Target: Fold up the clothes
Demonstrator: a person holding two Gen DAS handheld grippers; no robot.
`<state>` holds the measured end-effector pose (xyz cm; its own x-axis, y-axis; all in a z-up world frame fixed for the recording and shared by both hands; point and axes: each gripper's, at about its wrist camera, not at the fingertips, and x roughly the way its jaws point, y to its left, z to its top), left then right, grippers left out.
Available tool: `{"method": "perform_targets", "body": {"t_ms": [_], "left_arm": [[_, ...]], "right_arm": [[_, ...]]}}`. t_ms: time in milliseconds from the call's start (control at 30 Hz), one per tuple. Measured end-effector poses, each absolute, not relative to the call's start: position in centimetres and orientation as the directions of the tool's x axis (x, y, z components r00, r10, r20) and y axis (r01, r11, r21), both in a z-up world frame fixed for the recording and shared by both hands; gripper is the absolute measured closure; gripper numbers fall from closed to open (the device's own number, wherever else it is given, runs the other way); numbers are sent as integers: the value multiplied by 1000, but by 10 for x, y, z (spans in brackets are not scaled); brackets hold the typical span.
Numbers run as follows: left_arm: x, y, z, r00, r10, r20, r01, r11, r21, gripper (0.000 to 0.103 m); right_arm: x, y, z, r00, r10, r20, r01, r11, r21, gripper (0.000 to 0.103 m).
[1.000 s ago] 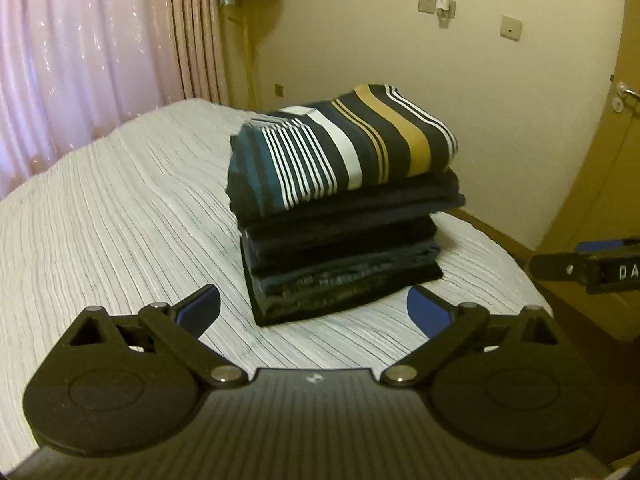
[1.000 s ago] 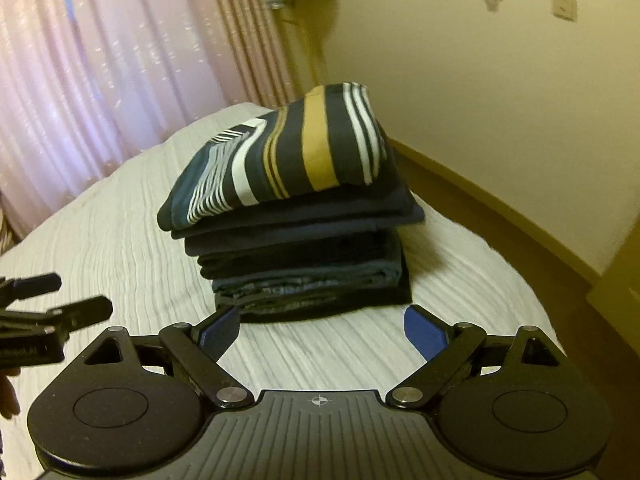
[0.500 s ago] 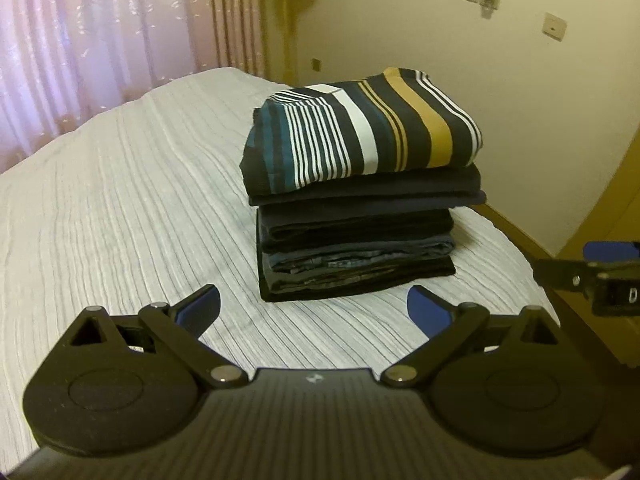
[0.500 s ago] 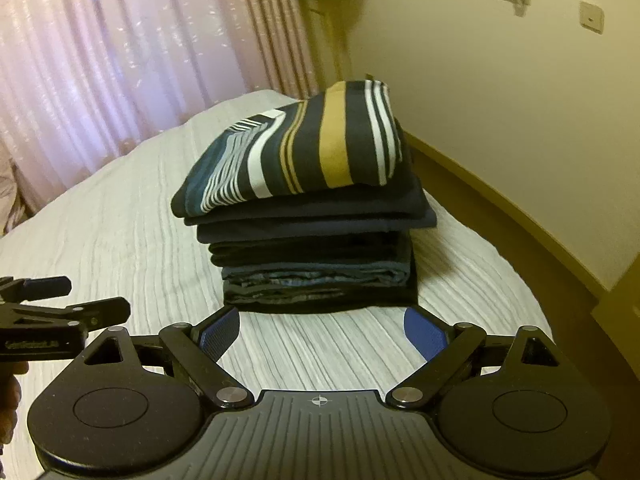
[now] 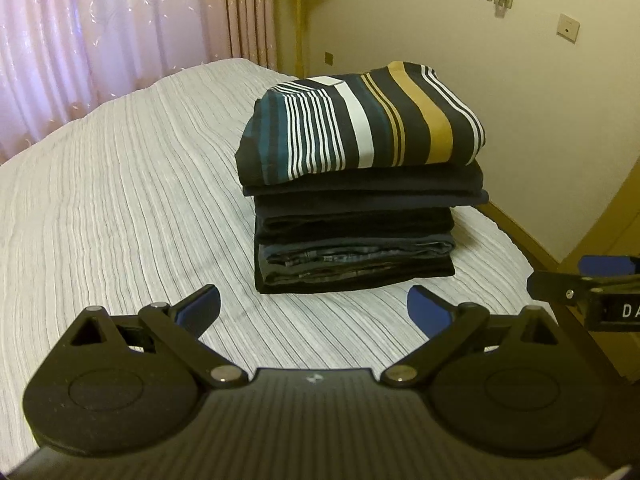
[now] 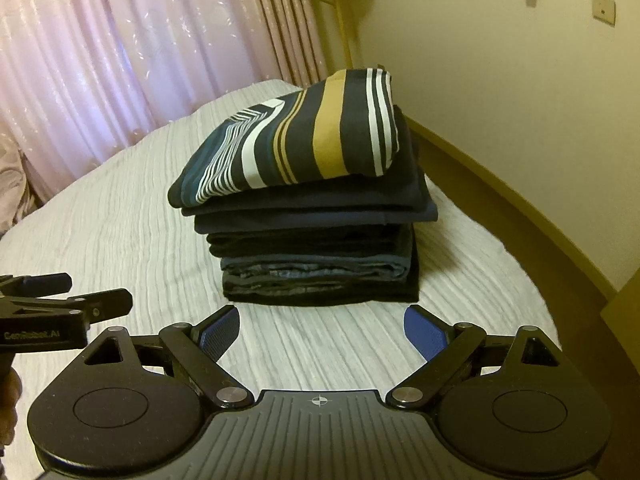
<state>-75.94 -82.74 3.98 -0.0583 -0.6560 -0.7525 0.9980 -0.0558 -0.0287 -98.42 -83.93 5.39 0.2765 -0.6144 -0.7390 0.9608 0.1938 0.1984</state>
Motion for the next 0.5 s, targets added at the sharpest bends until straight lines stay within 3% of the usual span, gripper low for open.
{"method": "perform_targets", "body": {"t_ms": [500], "left_arm": [[-760, -826, 40, -29, -667, -744, 998, -55, 10, 4]], "right_arm": [[-974, -833, 64, 242, -630, -738, 969, 190, 155, 11]]}}
